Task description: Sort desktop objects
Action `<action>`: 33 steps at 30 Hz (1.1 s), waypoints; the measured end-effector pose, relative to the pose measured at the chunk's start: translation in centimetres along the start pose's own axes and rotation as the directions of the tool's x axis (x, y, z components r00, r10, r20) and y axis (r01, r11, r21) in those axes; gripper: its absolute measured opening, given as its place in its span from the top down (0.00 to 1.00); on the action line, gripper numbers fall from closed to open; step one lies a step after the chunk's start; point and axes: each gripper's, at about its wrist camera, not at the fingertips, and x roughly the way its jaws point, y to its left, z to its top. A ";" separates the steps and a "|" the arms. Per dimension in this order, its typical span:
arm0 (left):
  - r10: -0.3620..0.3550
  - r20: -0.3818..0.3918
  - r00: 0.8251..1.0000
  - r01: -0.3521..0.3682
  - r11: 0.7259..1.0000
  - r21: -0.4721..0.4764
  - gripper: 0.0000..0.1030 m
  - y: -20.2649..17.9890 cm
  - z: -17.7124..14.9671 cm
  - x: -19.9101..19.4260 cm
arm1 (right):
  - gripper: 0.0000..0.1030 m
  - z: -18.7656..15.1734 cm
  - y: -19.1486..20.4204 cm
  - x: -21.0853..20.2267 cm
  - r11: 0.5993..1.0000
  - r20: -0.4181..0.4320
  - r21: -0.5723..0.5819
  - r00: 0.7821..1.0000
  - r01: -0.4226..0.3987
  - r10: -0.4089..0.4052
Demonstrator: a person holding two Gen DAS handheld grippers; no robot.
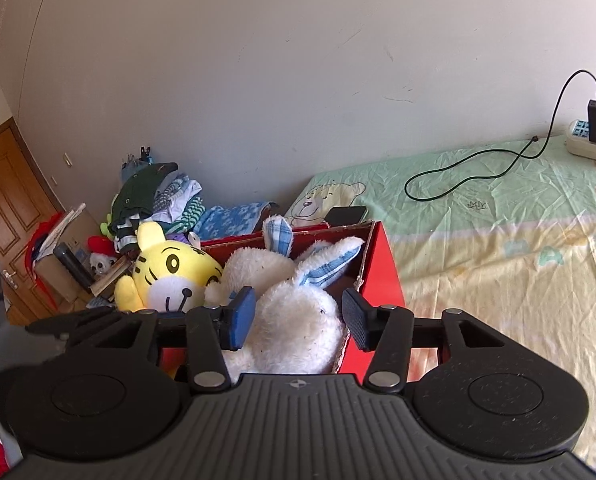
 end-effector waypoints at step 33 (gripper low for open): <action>0.378 -0.144 0.915 -0.378 0.925 0.024 0.01 -6.3 0.8 -0.9 | 0.23 -0.9 0.1 -5.3 0.941 -0.056 0.122 0.949 0.316 -0.311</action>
